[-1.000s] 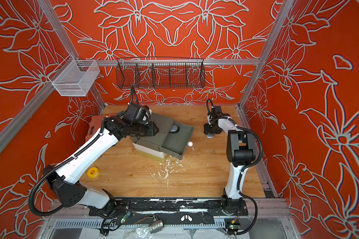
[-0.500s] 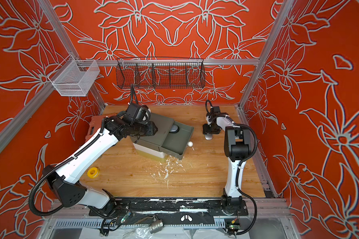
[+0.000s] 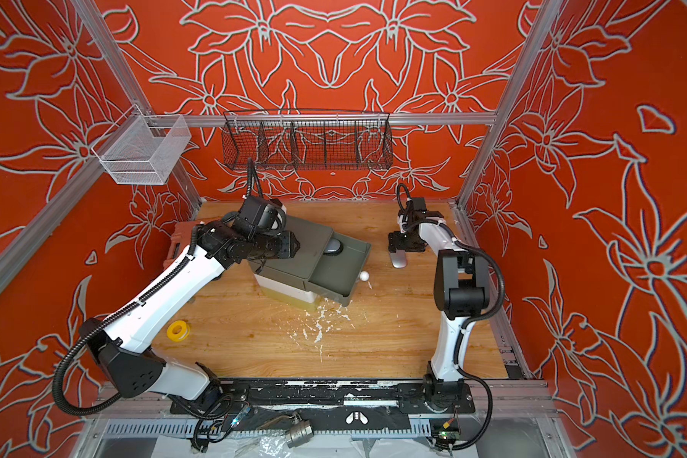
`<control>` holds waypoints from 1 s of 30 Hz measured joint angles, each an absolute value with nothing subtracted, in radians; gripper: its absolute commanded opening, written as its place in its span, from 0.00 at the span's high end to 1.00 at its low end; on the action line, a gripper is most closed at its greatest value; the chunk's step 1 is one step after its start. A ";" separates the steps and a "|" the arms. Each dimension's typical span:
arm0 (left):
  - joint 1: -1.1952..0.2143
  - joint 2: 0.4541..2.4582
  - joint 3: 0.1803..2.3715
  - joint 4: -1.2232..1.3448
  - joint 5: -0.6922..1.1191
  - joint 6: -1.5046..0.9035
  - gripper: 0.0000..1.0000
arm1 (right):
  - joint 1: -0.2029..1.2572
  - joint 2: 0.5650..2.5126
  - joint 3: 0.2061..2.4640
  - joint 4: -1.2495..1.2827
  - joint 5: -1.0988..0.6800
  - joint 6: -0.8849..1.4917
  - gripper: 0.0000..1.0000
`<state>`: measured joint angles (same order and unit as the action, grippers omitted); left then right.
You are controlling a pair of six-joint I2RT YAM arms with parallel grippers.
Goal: Take the mice out of the drawer
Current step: Place the mouse at the center of the board, then pick up the mouse from the drawer.
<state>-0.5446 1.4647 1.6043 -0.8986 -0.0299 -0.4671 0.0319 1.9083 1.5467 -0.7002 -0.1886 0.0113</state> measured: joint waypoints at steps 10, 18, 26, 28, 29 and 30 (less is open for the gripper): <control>-0.544 1.337 1.548 -0.904 -0.070 -0.430 0.51 | 0.036 1.523 1.472 -0.737 -0.314 0.120 0.21; -0.544 1.235 1.414 -0.872 -0.053 -0.448 0.49 | 0.173 1.328 1.464 -0.808 -0.419 0.174 0.26; -0.544 1.209 1.364 -0.822 -0.038 -0.506 0.48 | 0.391 1.424 1.543 -0.853 -0.416 0.237 0.40; -0.544 1.208 1.356 -0.806 -0.032 -0.520 0.48 | 0.428 1.469 1.562 -0.856 -0.387 0.257 0.43; -0.544 1.207 1.352 -0.798 -0.029 -0.526 0.48 | 0.449 1.496 1.574 -0.856 -0.365 0.270 0.45; -0.544 1.207 1.348 -0.792 -0.027 -0.532 0.48 | 0.467 1.520 1.584 -0.854 -0.347 0.286 0.46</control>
<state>-0.5442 1.2072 1.3476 -0.7918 -0.0273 -0.5323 0.4675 1.5200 1.5845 -0.8543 -0.3466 0.2859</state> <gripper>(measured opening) 0.521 0.559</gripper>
